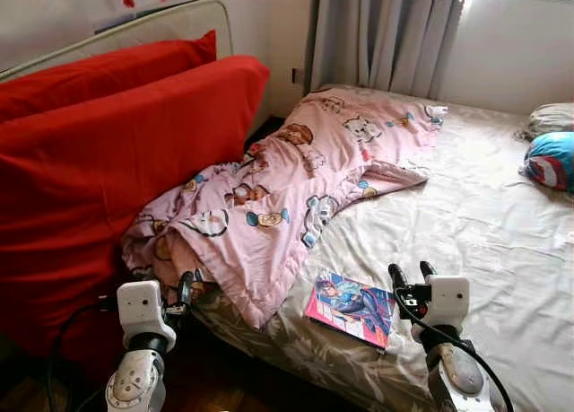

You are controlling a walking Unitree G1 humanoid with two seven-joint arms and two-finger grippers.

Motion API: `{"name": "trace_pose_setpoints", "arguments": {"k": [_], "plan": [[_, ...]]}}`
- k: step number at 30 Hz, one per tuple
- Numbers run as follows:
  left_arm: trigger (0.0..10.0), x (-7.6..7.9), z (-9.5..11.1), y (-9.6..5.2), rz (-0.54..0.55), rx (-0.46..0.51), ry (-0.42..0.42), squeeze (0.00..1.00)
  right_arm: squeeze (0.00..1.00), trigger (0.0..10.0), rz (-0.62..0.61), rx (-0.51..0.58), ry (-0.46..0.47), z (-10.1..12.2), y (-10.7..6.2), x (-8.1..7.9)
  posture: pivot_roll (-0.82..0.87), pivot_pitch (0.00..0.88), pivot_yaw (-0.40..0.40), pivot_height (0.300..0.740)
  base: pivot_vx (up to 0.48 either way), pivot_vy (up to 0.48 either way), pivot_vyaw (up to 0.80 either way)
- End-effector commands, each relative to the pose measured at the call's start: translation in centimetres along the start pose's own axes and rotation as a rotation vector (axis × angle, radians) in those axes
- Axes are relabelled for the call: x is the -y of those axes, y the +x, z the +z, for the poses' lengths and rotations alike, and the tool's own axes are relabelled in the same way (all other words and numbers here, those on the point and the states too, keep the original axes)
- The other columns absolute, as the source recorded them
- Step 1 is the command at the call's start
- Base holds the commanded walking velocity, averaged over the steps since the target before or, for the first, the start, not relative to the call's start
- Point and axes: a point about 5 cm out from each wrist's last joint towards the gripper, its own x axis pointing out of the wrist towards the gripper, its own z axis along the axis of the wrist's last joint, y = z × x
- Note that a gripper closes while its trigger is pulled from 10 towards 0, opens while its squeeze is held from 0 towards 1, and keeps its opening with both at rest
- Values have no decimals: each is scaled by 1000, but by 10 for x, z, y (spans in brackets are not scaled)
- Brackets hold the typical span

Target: Clean up the room

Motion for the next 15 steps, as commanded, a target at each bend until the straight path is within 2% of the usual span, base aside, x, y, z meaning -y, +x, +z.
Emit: {"name": "trace_pose_setpoints", "arguments": {"k": [1, 15], "plan": [[10000, -1, 1, -1, -11, -1, -3, 0, 0, 10000, 3, -14, -10, -2, 1, -1, -38, 0, 26, 658, 0, 0, 0], [10000, 1, -1, -4, -31, -20, -7, 0, 0, 10000, -3, -15, -8, -3, 1, -2, -37, 0, 30, 653, 0, 0, 0]]}}
